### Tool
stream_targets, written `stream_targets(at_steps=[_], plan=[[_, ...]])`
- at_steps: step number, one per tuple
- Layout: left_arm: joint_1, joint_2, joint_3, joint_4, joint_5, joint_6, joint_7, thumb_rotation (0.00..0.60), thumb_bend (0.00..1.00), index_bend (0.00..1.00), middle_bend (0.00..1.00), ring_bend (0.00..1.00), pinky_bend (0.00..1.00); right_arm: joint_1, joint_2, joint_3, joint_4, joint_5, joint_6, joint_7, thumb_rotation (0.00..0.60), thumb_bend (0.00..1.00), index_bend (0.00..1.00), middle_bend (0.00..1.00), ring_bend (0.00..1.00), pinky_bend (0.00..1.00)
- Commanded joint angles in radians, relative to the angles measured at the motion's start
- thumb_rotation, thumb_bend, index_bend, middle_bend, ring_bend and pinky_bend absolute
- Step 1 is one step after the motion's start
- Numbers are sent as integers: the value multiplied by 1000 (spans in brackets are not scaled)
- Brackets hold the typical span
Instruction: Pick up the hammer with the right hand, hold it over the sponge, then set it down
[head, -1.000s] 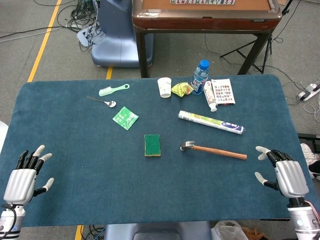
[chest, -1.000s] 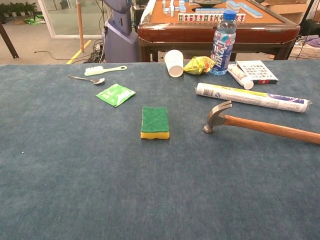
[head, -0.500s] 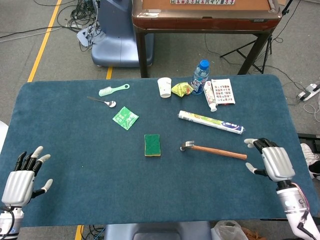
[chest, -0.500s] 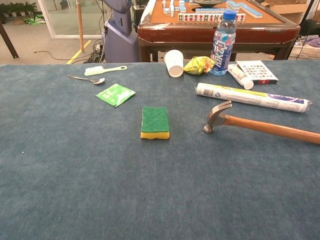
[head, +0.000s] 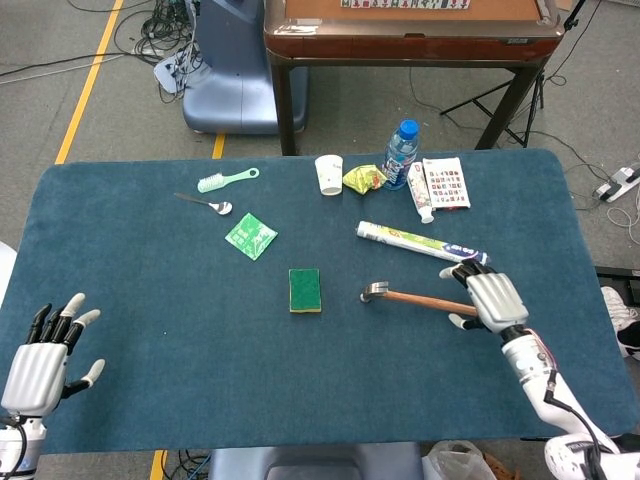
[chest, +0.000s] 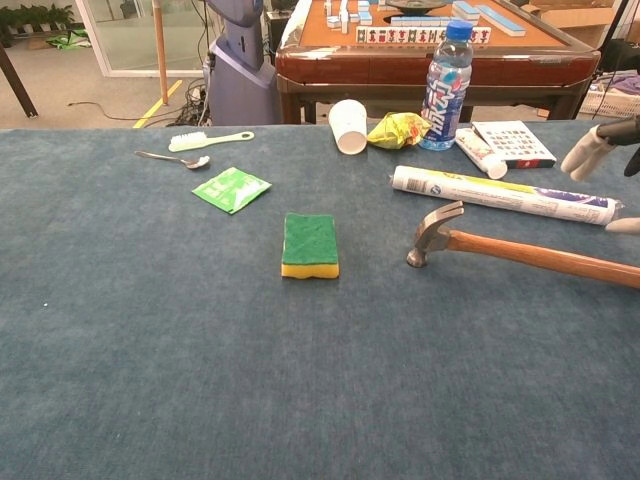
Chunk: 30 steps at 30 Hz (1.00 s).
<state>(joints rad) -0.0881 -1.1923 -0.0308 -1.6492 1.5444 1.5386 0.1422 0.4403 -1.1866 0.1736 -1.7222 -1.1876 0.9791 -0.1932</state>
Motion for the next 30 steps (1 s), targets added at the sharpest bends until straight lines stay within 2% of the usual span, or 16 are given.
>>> stream_targets(at_steps=[1, 16, 19, 30], plan=[[3, 2, 2, -1, 3, 3, -1, 600, 221, 206, 73, 96, 0, 29, -45, 1, 42, 33, -32, -13, 600, 206, 296, 280, 121, 277], [10, 2, 5, 0, 3, 4, 5, 600, 221, 206, 73, 96, 0, 149, -215, 2, 209, 173, -153, -33, 600, 232, 296, 333, 121, 277], [11, 2, 3, 0, 3, 5, 3, 600, 221, 206, 72, 96, 0, 165, -231, -1, 220, 189, -166, -40, 600, 282, 296, 344, 121, 277], [8, -1, -1, 9, -10, -8, 1, 600, 221, 210, 73, 96, 0, 205, -264, -15, 242, 240, -182, -68, 600, 337, 359, 394, 139, 277]])
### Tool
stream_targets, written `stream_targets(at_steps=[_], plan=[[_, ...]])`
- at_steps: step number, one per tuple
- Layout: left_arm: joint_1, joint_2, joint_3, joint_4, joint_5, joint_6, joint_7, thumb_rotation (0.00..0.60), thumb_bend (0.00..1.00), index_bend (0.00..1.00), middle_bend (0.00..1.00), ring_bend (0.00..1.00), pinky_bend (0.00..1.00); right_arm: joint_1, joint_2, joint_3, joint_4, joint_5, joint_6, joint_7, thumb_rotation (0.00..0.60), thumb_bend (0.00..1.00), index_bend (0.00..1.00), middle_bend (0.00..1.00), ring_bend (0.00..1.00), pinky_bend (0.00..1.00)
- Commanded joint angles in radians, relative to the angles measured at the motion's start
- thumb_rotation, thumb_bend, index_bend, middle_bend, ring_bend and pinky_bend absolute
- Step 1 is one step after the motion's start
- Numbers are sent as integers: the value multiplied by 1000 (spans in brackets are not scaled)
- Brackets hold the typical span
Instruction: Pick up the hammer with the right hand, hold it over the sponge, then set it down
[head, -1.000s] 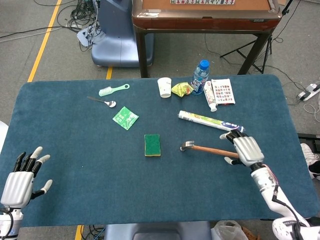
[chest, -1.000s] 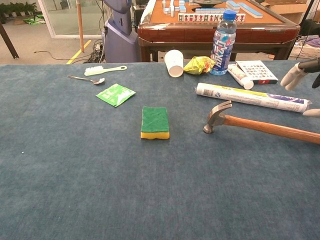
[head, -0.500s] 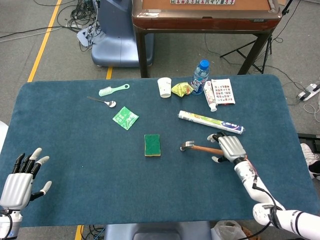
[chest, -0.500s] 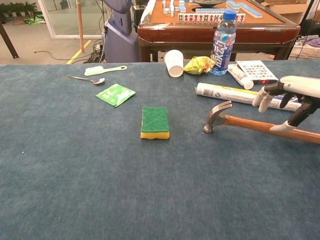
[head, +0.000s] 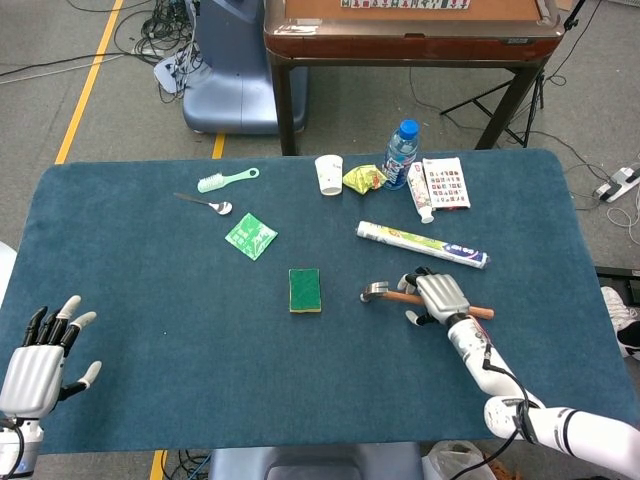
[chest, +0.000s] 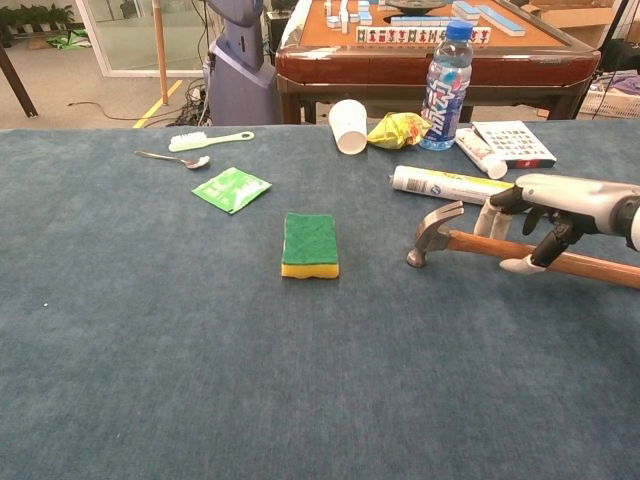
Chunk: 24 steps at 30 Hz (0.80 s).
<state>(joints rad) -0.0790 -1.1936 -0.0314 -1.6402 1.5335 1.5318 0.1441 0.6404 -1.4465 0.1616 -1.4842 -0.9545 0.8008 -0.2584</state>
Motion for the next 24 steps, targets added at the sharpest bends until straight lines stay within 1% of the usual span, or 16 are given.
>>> stream_targets(at_steps=[1, 5, 14, 24], plan=[[-1, 0, 1, 1, 3, -1, -1, 600, 221, 212, 73, 96, 0, 8, -6, -5, 8, 11, -4, -4, 600, 338, 363, 395, 139, 277], [-1, -1, 0, 5, -2, -4, -3, 600, 221, 215, 73, 96, 0, 16, -12, -10, 15, 21, -8, -6, 600, 347, 367, 395, 139, 277], [1, -4, 0, 10, -5, -5, -5, 600, 222, 215, 73, 96, 0, 31, -22, -20, 27, 37, -18, 2, 600, 399, 385, 395, 139, 277], [8, -4, 2, 17, -9, 0, -11, 600, 221, 215, 73, 96, 0, 43, -24, -24, 32, 52, -23, 10, 600, 485, 403, 421, 164, 277]])
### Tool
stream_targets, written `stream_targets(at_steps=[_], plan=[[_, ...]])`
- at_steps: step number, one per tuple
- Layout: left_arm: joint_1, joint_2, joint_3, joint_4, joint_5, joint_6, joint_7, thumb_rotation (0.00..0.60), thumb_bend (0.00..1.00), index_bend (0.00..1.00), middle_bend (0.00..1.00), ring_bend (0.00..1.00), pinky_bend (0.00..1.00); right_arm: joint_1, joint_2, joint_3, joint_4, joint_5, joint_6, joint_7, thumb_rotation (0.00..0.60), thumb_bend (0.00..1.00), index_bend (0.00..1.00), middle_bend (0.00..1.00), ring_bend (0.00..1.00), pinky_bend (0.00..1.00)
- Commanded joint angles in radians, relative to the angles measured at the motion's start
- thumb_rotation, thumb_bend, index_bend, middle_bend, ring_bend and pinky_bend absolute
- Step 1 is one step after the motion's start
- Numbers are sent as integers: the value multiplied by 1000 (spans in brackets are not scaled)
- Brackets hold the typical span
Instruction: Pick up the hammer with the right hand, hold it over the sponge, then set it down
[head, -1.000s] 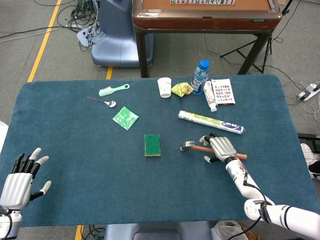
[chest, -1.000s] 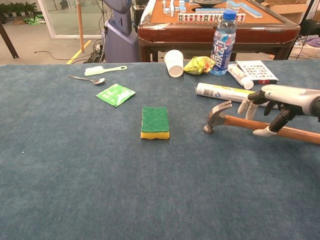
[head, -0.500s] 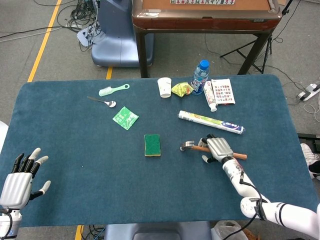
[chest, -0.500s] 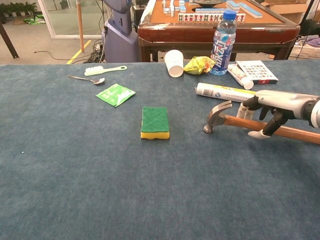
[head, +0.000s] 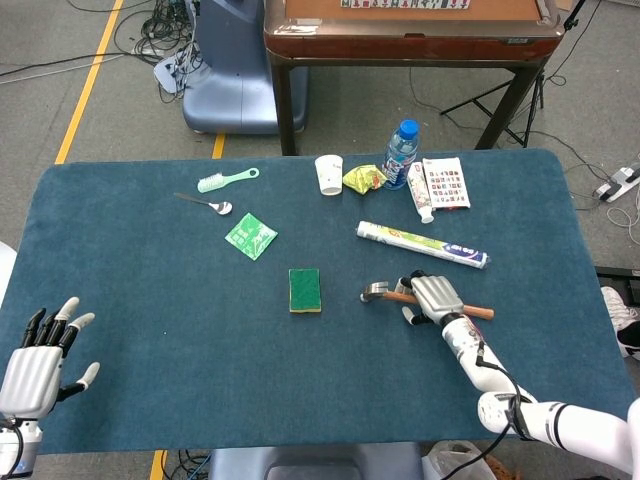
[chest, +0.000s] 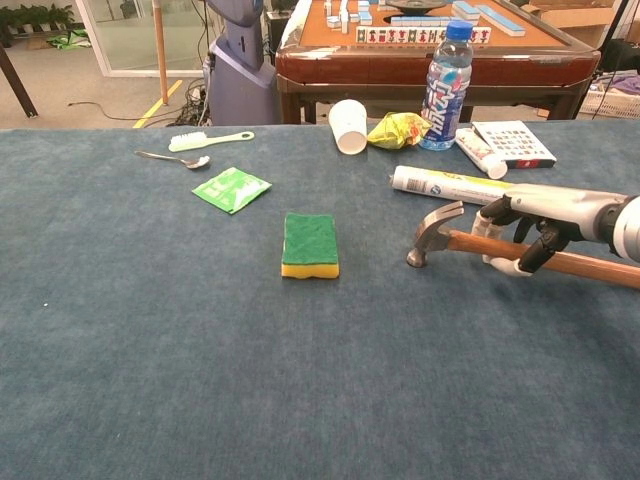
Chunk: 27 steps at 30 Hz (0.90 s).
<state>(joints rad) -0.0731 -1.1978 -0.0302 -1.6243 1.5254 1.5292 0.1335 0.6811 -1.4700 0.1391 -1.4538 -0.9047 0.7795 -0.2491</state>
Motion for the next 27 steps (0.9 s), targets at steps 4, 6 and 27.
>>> stream_targets(at_steps=[4, 6, 27], plan=[[7, 1, 1, 2, -1, 8, -4, 600, 221, 215, 73, 96, 0, 5, -3, -4, 2, 8, -1, 3, 600, 524, 412, 431, 174, 277], [8, 2, 2, 2, 0, 8, -4, 600, 221, 215, 73, 96, 0, 5, -5, -4, 3, 8, 3, 7, 600, 544, 414, 437, 180, 277], [4, 6, 4, 2, -5, -10, -1, 600, 222, 215, 73, 96, 0, 10, -19, -7, 17, 26, -8, 44, 600, 578, 439, 515, 253, 277]])
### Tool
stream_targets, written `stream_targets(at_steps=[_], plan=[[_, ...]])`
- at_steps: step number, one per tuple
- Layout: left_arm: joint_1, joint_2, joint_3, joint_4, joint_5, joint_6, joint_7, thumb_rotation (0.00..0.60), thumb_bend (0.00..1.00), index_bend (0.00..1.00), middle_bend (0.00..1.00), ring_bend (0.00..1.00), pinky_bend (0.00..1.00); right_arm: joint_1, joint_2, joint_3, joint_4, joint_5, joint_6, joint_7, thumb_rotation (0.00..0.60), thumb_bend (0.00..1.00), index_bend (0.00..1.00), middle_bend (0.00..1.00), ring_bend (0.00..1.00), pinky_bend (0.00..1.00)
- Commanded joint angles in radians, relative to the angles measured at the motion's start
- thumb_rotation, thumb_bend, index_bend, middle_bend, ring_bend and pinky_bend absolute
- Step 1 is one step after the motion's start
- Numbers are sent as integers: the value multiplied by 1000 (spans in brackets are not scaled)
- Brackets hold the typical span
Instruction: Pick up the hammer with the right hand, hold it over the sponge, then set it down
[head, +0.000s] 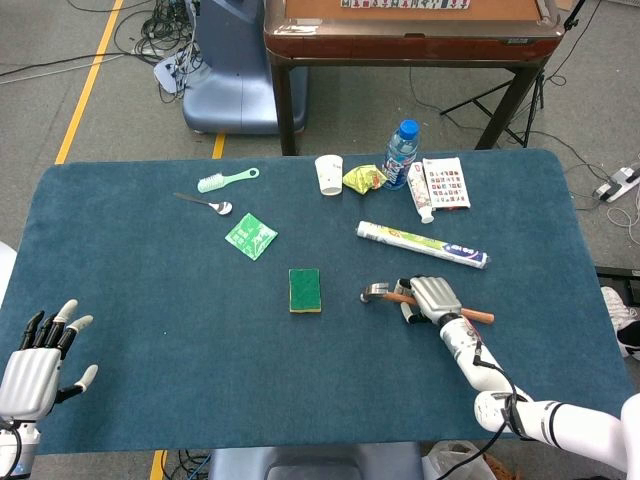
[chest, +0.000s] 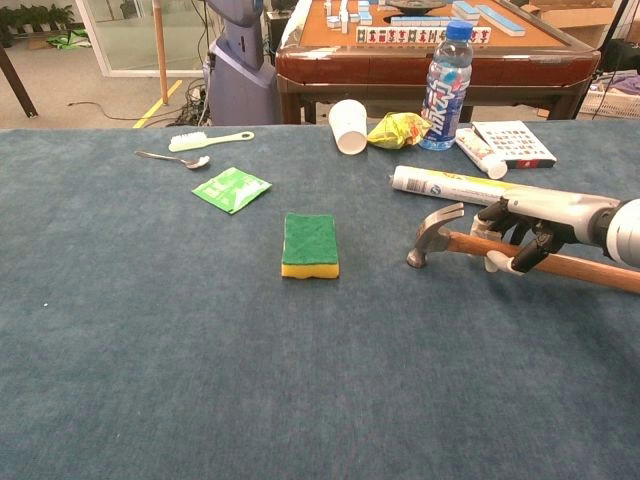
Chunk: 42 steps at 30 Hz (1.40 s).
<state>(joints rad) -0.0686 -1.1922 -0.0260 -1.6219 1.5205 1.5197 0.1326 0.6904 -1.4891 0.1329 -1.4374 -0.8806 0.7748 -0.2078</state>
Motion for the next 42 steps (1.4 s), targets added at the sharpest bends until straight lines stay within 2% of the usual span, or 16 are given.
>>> stream_targets(at_steps=[1, 6, 13, 27, 35, 40, 42], plan=[[0, 0, 0, 0, 0, -1, 1, 600, 221, 215, 73, 96, 0, 1, 0, -1, 1, 2, -4, 5, 600, 579, 441, 521, 259, 277], [-2, 0, 0, -2, 0, -3, 3, 600, 222, 215, 73, 96, 0, -2, -3, 4, 2, -4, -3, 26, 600, 600, 457, 550, 289, 277], [-3, 3, 0, -6, 0, -6, 5, 600, 221, 215, 73, 96, 0, -13, -13, 19, 10, -35, -4, 91, 600, 705, 494, 616, 358, 277], [-7, 9, -1, -16, 0, -12, 9, 600, 222, 215, 73, 94, 0, -41, -27, 64, 14, -160, 46, 242, 600, 837, 587, 712, 480, 298], [-8, 18, -1, -30, 7, -8, 16, 600, 222, 215, 73, 94, 0, -15, 36, 104, -38, -194, 15, 286, 600, 882, 651, 761, 546, 462], [-4, 27, 0, -41, 12, 1, 20, 600, 221, 215, 73, 93, 0, 24, 96, 138, -82, -176, -33, 281, 600, 914, 702, 814, 619, 730], [-2, 30, 1, -45, 15, 4, 22, 600, 221, 215, 73, 93, 0, 45, 123, 151, -97, -160, -64, 281, 600, 927, 710, 826, 647, 798]])
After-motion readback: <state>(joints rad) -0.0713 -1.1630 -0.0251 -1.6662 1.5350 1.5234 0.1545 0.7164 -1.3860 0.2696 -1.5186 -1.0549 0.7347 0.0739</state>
